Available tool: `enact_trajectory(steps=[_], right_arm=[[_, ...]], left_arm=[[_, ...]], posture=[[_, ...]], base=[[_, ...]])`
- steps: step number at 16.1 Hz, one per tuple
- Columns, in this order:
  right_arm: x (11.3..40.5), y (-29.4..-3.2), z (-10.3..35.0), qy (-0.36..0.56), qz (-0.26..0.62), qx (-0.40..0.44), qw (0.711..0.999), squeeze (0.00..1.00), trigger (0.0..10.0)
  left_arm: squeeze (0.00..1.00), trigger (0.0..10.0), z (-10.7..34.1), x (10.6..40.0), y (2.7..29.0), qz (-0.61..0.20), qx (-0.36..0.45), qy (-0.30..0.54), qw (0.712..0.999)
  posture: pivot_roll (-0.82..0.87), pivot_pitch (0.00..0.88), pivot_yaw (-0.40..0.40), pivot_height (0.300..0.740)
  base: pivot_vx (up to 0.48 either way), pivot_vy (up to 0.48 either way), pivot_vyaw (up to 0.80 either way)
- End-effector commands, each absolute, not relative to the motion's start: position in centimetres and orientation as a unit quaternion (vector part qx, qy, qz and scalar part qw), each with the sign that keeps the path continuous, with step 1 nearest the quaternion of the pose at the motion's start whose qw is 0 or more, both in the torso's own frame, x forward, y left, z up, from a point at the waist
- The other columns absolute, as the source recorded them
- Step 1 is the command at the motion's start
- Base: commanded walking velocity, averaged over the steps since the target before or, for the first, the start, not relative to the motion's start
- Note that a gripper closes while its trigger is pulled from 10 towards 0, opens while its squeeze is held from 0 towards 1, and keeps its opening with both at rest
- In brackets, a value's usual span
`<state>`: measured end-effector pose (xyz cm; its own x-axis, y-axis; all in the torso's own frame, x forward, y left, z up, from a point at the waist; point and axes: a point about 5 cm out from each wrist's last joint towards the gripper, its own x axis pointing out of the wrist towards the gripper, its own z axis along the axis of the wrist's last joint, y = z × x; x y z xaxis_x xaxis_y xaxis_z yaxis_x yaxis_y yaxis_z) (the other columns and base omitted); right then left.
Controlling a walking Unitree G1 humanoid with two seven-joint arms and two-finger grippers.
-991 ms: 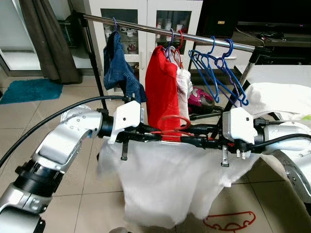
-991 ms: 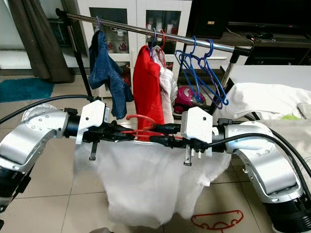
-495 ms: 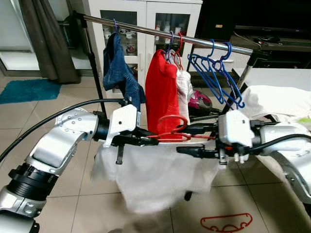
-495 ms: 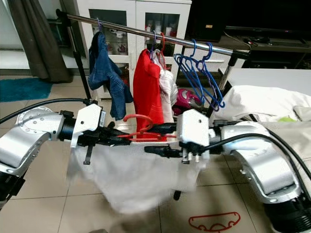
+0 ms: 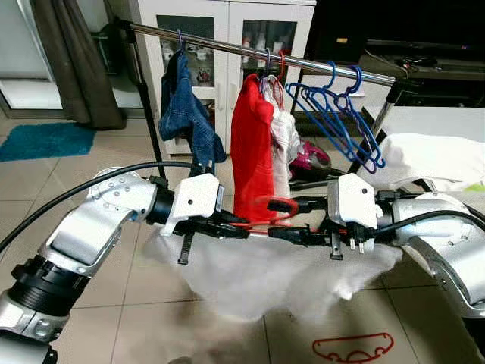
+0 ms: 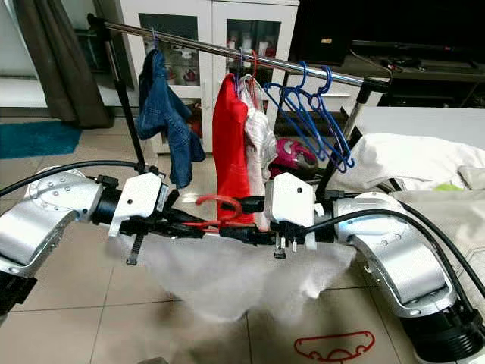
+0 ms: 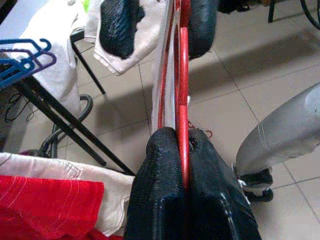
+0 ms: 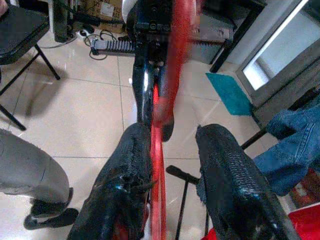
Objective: Hang hanger
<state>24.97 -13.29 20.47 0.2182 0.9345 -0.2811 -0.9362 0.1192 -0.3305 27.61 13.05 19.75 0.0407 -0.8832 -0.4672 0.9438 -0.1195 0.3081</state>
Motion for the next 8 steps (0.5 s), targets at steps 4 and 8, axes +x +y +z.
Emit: enact_trajectory(steps=[4, 8], right_arm=[[25.0, -13.79, 20.17, 0.032, 0.635, -0.223, 0.739, 0.0, 0.0], [25.06, -13.91, 19.87, 0.044, 0.635, -0.223, 0.739, 0.0, 0.0]], left_arm=[[0.0, 0.0, 20.73, 27.25, 12.47, -0.701, 0.319, 0.026, 0.638], [0.0, 0.0, 21.0, 27.1, 12.33, -0.703, 0.323, 0.019, 0.634]], posture=[[0.02, 0.006, -0.054, 0.74], [0.02, 0.004, -0.055, 0.74]], base=[[0.0, 0.0, 0.0], [0.0, 0.0, 0.0]])
